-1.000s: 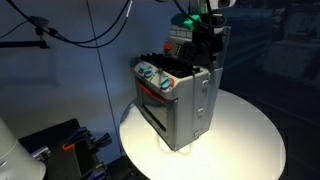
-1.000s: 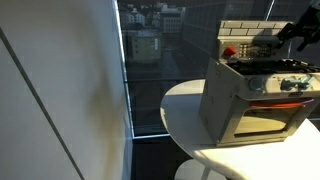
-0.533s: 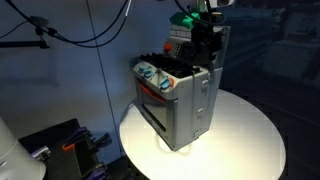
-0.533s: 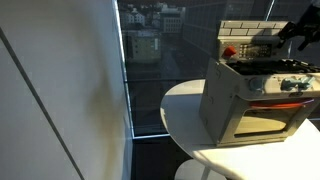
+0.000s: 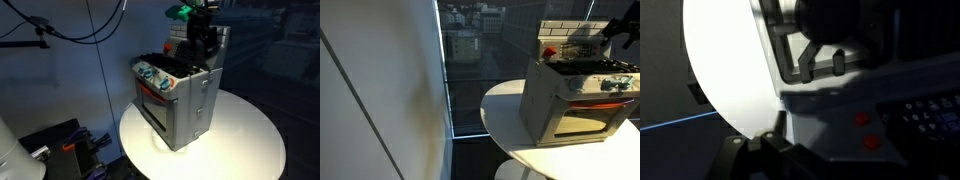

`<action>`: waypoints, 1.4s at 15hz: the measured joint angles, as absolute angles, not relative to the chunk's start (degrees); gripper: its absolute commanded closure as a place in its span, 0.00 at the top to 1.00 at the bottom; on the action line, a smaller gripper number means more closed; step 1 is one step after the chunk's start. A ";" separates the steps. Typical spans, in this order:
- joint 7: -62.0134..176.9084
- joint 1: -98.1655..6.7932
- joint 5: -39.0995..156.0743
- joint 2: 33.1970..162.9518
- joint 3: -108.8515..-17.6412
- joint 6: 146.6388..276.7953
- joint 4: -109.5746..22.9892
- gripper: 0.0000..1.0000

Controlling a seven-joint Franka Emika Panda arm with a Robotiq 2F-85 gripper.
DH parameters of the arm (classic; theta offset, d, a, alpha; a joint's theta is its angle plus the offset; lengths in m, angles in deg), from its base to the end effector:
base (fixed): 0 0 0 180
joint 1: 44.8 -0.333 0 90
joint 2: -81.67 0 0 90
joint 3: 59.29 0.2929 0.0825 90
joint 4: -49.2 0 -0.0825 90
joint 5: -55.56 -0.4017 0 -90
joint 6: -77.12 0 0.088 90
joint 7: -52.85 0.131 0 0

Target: Press the top right orange button on the stove

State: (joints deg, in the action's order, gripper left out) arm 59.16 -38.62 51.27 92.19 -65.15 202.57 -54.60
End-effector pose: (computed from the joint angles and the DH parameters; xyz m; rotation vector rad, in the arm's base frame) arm 0.6334 -0.1283 0.4048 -3.0414 0.5443 -0.3061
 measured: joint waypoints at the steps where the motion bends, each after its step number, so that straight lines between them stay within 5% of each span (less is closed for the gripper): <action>1: 59.16 -38.62 51.28 91.86 -65.16 201.43 -54.60 1.00; 21: 59.17 -38.66 54.97 82.19 -65.16 176.23 -56.04 1.00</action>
